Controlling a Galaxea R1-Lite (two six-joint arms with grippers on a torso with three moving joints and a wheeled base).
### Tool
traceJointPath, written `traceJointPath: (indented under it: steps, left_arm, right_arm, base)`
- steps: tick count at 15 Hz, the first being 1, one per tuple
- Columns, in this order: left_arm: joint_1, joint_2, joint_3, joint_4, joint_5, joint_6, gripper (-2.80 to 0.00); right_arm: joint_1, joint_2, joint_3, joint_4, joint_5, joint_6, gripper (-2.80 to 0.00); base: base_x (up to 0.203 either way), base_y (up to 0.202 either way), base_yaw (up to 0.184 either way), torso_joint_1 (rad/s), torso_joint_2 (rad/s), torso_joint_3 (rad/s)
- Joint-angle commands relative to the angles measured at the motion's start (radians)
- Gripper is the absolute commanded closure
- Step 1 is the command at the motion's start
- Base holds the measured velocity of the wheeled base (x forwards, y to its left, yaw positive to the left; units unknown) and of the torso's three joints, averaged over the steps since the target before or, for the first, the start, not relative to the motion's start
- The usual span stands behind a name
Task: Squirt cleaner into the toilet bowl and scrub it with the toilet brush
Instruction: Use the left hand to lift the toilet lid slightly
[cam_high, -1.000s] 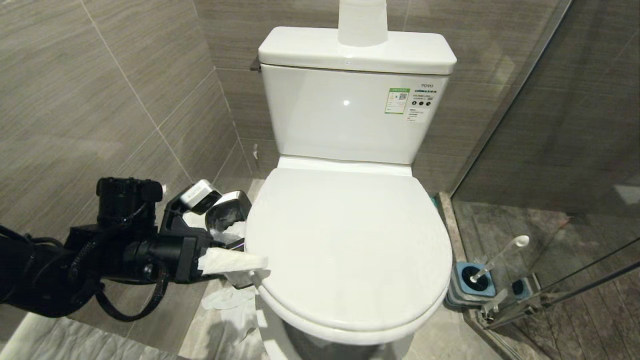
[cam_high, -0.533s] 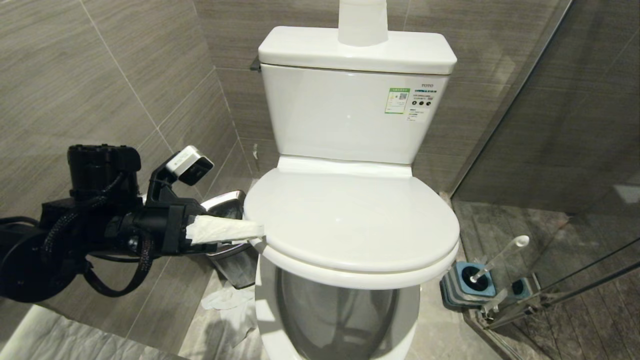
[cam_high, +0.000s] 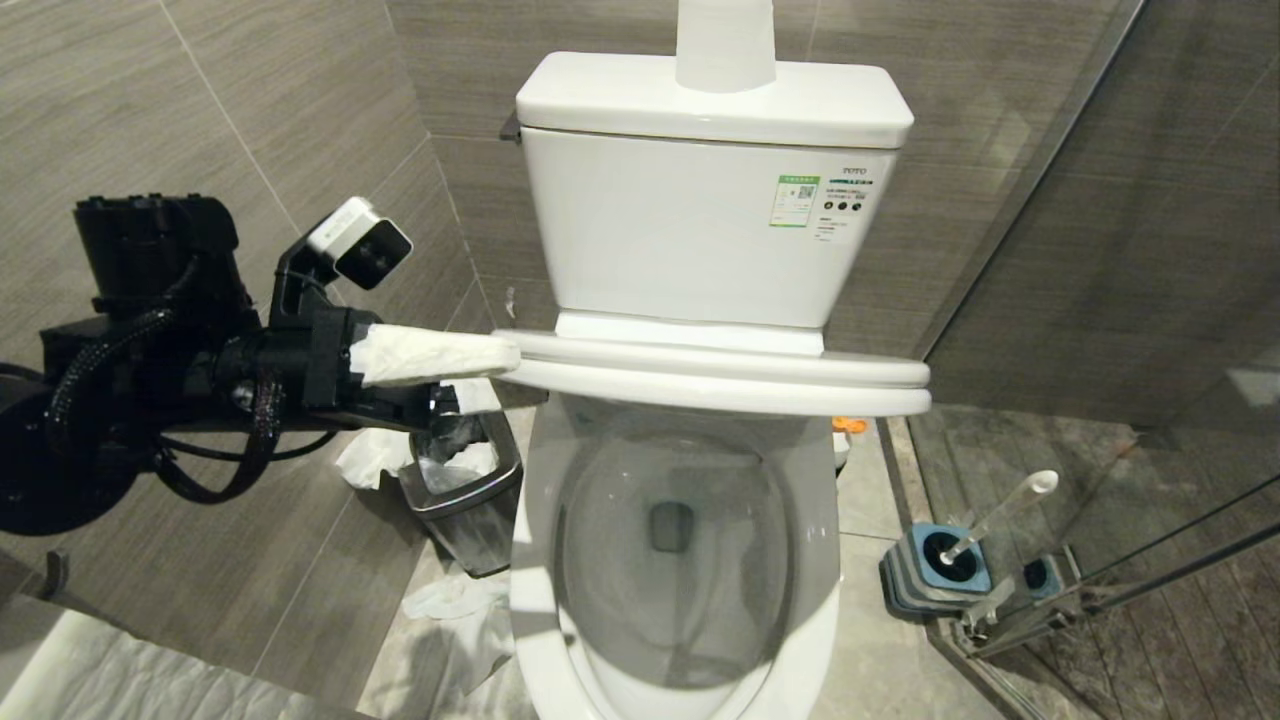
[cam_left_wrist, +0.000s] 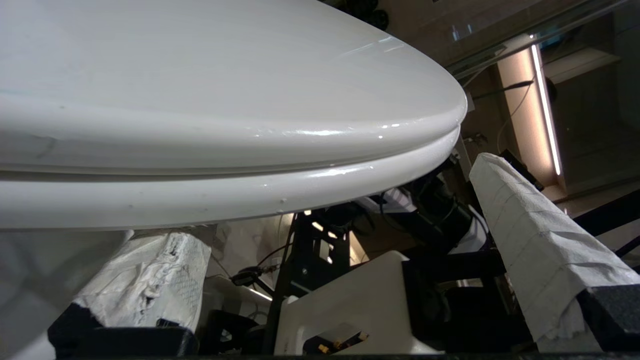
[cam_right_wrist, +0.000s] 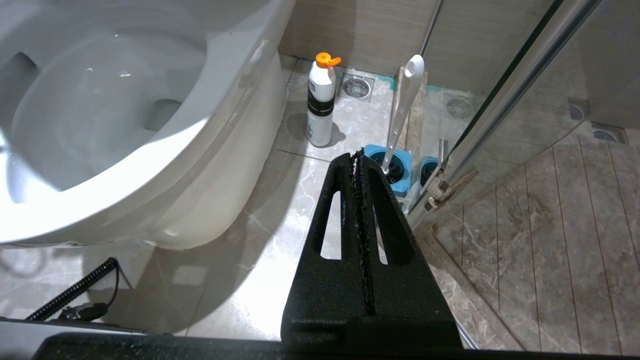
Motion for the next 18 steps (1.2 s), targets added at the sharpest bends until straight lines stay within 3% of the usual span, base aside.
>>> traceJointPath:
  steps: [1, 8, 11, 14, 18]
  left_arm:
    - [-0.001, -0.006, -0.065, -0.004, -0.004, -0.052, -2.80]
    - [-0.025, 0.006, -0.180, -0.005, 0.035, -0.075, -2.80]
    - [-0.077, 0.030, -0.213, -0.019, 0.181, -0.072, -2.80]
    - [-0.093, 0.075, -0.216, -0.129, 0.230, -0.070, -2.80]
    - [-0.122, 0.132, -0.224, -0.235, 0.382, -0.069, -2.80]
  right_arm:
    - [0.000, 0.000, 0.000, 0.000, 0.001, 0.000, 0.00]
    - [0.000, 0.000, 0.000, 0.000, 0.001, 0.000, 0.00]
    - [0.000, 0.000, 0.000, 0.000, 0.001, 0.000, 0.00]
    - [0.000, 0.000, 0.001, 0.000, 0.001, -0.001, 0.00]
    - [0.000, 0.000, 0.000, 0.000, 0.001, -0.001, 0.00]
  base:
    - [0.000, 0.000, 0.000, 0.000, 0.00, 0.000]
    - [0.000, 0.000, 0.000, 0.000, 0.00, 0.000]
    - [0.000, 0.000, 0.000, 0.000, 0.00, 0.000]
    - [0.000, 0.000, 0.000, 0.000, 0.00, 0.000]
    - [0.000, 0.000, 0.000, 0.000, 0.00, 0.000]
